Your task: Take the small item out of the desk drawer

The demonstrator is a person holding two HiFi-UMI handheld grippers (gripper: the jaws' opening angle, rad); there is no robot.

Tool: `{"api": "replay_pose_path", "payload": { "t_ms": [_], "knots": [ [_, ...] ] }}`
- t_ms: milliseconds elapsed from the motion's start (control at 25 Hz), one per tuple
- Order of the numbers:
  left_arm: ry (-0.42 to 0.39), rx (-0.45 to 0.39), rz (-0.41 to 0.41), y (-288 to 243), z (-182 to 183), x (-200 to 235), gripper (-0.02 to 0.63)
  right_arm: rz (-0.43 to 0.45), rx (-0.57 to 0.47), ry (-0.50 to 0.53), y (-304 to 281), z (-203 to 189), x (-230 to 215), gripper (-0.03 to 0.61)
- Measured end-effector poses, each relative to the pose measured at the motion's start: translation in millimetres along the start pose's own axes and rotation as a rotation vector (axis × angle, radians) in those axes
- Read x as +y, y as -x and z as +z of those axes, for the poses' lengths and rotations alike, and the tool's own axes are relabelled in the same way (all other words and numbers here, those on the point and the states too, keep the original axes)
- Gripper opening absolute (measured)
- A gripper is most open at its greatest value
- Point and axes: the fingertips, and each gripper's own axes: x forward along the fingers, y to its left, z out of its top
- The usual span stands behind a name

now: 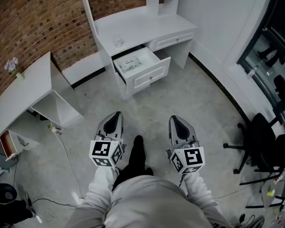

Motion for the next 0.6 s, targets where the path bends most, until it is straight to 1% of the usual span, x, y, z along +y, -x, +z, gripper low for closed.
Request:
{"api": "replay_pose_path", "payload": {
  "t_ms": [240, 480, 600],
  "knots": [
    [-0.007, 0.002, 0.011, -34, 0, 21, 0.021, -0.015, 0.01, -0.002, -32, -2, -15, 0.028],
    [-0.01, -0.01, 0.008, -80, 6, 47, 0.027, -0.007, 0.022, -0.002, -81, -4, -30, 0.028],
    [-0.006, -0.01, 0.007, -106, 7, 63, 0.063, -0.005, 0.029, 0.0, -110, -5, -36, 0.028]
  ]
}}
